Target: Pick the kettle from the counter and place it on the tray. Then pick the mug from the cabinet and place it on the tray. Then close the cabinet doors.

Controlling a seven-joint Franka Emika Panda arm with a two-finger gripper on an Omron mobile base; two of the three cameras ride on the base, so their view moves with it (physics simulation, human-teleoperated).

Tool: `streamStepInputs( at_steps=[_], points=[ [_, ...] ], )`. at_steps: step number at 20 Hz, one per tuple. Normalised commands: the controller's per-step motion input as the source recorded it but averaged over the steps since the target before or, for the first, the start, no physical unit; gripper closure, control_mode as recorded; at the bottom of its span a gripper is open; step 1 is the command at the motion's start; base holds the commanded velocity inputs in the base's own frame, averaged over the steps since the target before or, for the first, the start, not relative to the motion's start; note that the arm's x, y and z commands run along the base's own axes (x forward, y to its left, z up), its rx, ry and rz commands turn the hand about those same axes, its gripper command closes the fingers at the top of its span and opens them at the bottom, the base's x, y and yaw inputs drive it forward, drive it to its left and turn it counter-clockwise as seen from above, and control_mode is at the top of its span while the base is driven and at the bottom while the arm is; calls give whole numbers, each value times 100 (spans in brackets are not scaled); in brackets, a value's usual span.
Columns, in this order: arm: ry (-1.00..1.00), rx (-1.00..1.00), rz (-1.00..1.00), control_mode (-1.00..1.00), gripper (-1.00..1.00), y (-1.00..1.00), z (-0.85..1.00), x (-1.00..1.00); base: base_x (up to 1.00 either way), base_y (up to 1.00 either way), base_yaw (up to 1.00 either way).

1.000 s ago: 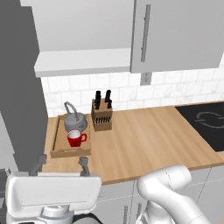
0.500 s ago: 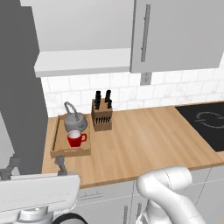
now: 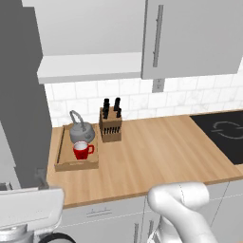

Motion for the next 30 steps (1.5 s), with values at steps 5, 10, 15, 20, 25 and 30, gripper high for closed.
streamStepInputs(
  at_steps=[5, 10, 15, 20, 25, 30],
  points=[
    [2, 0, 0, -100, -100, 3, 38, 6, 0, 0, 0],
    [5, 0, -1, -100, -100, -1, 48, 17, 0, 0, 0],
    [10, 0, -2, -100, -100, -3, 29, 18, 0, 0, 0],
    [6, 0, 0, -100, -100, 0, -1, 0, 0, 0, 0],
    [1, 0, 0, -100, -100, 0, -7, -6, 0, 0, 0],
    [3, 0, 0, -100, -100, 0, -19, -1, 0, 0, 0]
  ],
)
